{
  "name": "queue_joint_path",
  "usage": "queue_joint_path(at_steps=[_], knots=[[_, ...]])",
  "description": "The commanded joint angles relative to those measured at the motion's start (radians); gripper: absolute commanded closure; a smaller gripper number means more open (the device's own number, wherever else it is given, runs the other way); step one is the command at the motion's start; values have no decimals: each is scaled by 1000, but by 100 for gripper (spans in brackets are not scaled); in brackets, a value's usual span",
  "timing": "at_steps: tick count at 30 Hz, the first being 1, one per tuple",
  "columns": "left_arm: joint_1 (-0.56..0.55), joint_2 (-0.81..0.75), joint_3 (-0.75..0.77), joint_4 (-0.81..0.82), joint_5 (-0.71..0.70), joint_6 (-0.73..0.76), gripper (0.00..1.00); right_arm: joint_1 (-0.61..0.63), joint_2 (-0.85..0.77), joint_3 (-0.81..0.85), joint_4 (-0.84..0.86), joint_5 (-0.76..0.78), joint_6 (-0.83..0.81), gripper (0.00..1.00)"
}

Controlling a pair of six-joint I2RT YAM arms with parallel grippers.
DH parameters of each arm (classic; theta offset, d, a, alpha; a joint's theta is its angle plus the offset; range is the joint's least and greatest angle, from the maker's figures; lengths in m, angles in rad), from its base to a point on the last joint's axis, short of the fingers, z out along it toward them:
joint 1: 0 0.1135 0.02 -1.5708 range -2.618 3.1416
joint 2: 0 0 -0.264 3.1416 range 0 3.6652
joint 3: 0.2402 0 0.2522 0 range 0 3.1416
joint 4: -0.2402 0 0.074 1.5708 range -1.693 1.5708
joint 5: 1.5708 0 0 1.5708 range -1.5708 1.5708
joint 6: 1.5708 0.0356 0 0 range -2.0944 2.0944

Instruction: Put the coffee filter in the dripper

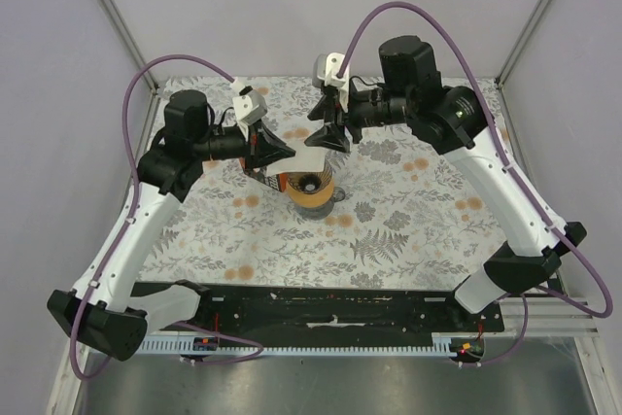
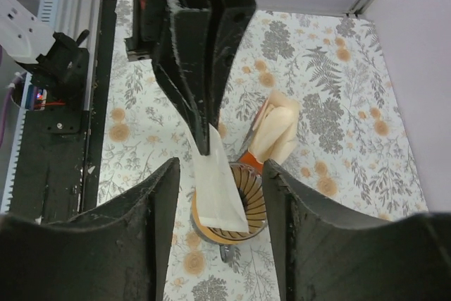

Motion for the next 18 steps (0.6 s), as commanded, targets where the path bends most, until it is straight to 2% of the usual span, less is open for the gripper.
queue_joint_path(at_steps=[1, 3, 7, 15, 18], knots=[[-5, -42, 36, 24, 2, -159, 98, 29, -15, 61, 7, 88, 110, 40], [-6, -44, 50, -15, -7, -162, 98, 30, 11, 107, -20, 94, 176, 39], [-6, -40, 79, -69, -22, -182, 98, 52, 48, 180, -91, 107, 253, 45], [-9, -21, 73, -89, 24, -168, 98, 101, 74, 205, -157, 205, 264, 47], [-23, -16, 71, -98, 22, -156, 98, 110, 88, 207, -165, 196, 263, 58]])
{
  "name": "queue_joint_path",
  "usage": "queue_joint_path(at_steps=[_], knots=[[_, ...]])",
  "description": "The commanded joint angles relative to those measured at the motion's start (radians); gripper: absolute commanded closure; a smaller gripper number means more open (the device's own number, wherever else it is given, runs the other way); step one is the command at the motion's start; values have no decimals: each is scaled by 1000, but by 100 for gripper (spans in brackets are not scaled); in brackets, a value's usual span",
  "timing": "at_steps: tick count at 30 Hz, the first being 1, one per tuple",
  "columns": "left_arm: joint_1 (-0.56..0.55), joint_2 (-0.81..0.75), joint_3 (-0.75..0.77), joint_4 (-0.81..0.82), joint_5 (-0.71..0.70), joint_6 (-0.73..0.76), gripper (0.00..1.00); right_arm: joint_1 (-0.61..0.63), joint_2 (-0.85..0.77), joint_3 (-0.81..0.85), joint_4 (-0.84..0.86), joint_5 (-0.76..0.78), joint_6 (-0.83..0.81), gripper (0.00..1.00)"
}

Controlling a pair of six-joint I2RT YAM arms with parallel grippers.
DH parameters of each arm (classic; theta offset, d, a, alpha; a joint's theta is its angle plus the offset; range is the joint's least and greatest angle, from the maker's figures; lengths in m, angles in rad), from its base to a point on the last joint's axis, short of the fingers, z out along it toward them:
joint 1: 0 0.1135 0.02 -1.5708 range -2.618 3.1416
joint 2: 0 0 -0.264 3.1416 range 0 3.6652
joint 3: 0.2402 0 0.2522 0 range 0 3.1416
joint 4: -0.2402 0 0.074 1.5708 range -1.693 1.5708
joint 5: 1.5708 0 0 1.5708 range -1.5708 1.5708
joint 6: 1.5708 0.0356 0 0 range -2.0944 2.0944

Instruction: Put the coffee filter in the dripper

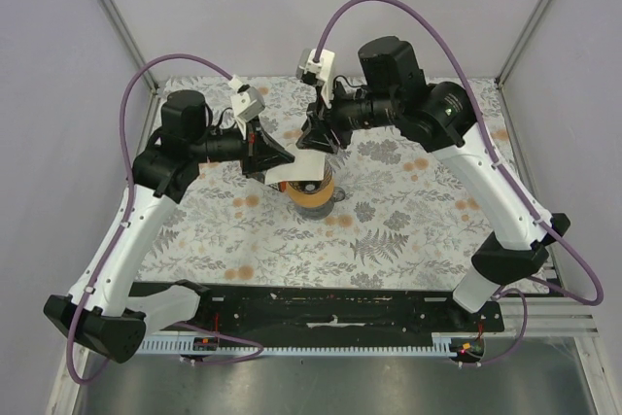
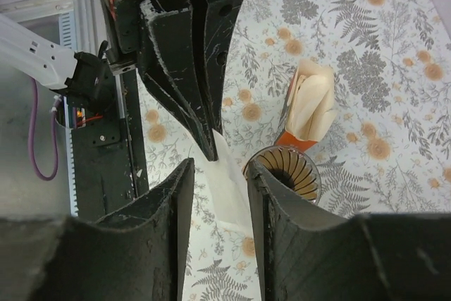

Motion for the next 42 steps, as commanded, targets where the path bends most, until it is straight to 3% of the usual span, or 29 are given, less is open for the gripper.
queue_joint_path(at_steps=[1, 4, 10, 19, 25, 28, 38, 39, 40, 42], knots=[[-20, 6, 28, -14, 27, -19, 98, 12, 19, 39, -29, 12, 27, 61], [-26, 7, 23, -14, 27, -19, 98, 16, 24, 16, -32, 0, 26, 65], [-34, 6, 18, -14, 27, -10, 98, 15, 25, 2, -30, -3, 23, 86], [-35, 9, 20, -14, 21, 1, 98, 16, 28, -1, -42, -11, 15, 97], [-37, 10, 20, -13, 17, 4, 98, 16, 28, -22, -56, -29, 9, 89], [-37, 10, 21, -13, 17, 6, 98, 15, 27, -23, -58, -5, 6, 100], [-37, 7, 18, -13, 17, 6, 98, 15, 14, 0, -50, 93, 9, 100], [-37, 7, 20, -13, 19, 6, 98, 15, 10, -3, -49, 93, 4, 98], [-37, 7, 18, -11, 19, 6, 98, 15, 4, -7, -44, 95, -3, 87], [-37, 7, 18, -10, 17, 6, 98, 15, -13, -19, -32, 104, -16, 74]])
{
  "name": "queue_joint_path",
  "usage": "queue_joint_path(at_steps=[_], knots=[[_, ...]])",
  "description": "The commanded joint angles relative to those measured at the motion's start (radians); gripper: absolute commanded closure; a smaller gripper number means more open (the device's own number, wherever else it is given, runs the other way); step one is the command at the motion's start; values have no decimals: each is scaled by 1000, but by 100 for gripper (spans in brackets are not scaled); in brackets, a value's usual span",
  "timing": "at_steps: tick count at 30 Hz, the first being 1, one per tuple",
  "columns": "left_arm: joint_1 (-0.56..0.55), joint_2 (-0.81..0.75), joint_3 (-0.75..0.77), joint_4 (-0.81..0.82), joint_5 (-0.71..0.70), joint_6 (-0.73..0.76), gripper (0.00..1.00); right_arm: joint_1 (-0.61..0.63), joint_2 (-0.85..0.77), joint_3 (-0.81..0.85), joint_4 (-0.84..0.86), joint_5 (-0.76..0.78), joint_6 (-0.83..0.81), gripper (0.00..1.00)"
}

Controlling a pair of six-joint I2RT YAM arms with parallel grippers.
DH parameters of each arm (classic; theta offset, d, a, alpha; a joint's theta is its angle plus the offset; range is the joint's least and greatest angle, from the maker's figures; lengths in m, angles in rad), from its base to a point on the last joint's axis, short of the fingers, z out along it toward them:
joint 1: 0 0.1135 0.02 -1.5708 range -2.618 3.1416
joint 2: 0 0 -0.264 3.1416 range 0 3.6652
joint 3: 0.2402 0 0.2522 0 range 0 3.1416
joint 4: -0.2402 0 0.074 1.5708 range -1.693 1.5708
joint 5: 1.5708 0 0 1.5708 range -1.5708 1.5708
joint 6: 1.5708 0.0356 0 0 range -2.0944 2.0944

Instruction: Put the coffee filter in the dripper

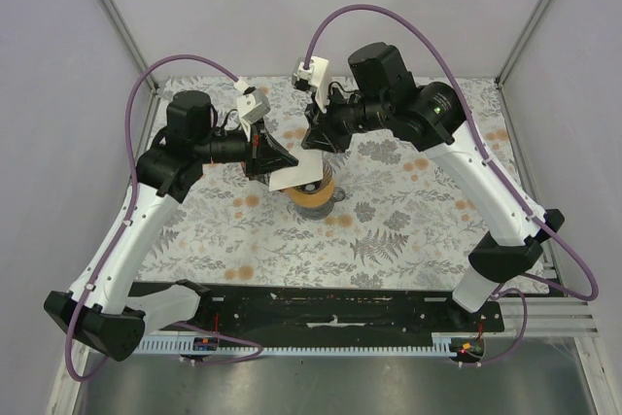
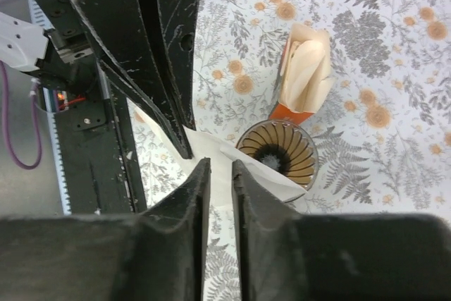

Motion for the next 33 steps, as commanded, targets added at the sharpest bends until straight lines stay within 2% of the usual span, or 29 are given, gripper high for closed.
queue_joint_path(at_steps=[1, 4, 18, 24, 26, 33], knots=[[-4, -5, 18, 4, 13, 3, 98, 2, -48, -3, 31, 45, -20, 71], [-3, -6, 18, 9, 11, 2, 98, 3, -54, -10, 51, 52, -24, 66], [-3, -8, 17, 16, 7, 3, 98, 2, 4, 42, 69, 35, -41, 66], [-4, -5, 17, 16, 7, 5, 98, 2, 15, 52, 72, 34, -51, 80], [-3, -5, 17, 16, 7, 3, 98, 2, 17, 54, 71, 28, -54, 82], [-4, -5, 15, 16, 10, 8, 98, 2, 24, 62, 82, -1, -64, 75]])
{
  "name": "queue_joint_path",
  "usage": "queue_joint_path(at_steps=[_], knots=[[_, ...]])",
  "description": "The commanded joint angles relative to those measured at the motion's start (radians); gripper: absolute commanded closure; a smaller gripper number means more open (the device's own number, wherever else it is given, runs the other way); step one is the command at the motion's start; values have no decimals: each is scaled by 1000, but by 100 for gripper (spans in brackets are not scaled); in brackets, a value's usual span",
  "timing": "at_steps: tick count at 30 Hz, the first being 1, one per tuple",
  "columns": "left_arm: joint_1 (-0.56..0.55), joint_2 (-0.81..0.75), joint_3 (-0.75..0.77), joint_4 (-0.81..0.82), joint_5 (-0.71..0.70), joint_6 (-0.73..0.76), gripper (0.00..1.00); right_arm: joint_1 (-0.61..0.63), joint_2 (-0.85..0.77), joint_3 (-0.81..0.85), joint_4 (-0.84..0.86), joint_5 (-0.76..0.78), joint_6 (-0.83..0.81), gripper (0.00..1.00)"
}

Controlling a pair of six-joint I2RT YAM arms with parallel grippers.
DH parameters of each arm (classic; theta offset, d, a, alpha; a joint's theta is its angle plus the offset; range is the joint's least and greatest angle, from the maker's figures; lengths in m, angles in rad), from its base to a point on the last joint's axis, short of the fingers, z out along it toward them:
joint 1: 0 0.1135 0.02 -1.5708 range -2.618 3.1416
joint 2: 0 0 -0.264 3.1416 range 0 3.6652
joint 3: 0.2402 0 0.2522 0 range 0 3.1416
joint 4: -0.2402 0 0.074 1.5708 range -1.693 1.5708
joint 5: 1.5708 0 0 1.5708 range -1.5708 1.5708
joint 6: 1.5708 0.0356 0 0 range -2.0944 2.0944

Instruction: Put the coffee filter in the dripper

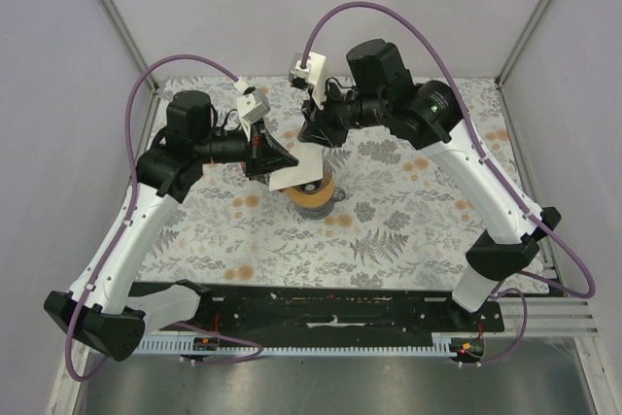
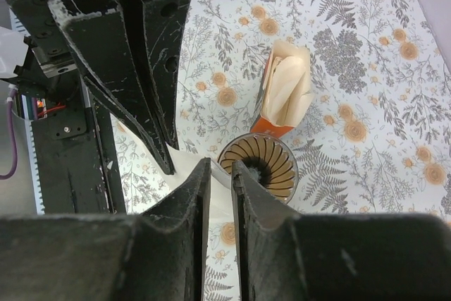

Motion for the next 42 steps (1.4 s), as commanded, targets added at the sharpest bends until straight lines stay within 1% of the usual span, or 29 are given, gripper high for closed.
queue_joint_path(at_steps=[1, 6, 12, 15, 19, 20, 22, 33, 36, 41, 42], knots=[[-4, -5, 15, 16, 8, 6, 98, 2, 11, 48, 44, -33, -18, 75], [-4, -8, 17, 16, 8, 8, 98, 3, 23, 56, 45, -45, -19, 76], [-3, -8, 11, 16, 7, 10, 98, 2, 11, 28, 41, -40, -30, 78], [-1, -8, 14, 16, 5, 10, 98, 2, 6, 16, 38, -34, -36, 86], [-1, -8, 12, 16, 4, 13, 98, 2, 2, 12, 30, -59, -41, 92], [-3, -6, 11, 16, 4, 14, 98, 2, -1, 9, 32, -57, -41, 96], [-3, -6, 11, 16, 4, 13, 98, 3, -6, 5, 30, -48, -44, 100], [-1, -13, 6, 3, 4, 39, 98, -3, -51, -21, 25, -20, -56, 100], [-1, -16, 6, -6, 7, 74, 98, -3, -54, -24, 24, -27, -59, 100], [-3, -23, 9, -50, 13, 172, 98, -1, -66, -39, 18, -105, -73, 100], [-3, -25, 8, -58, 14, 189, 98, -3, -69, -42, 15, -112, -78, 97]])
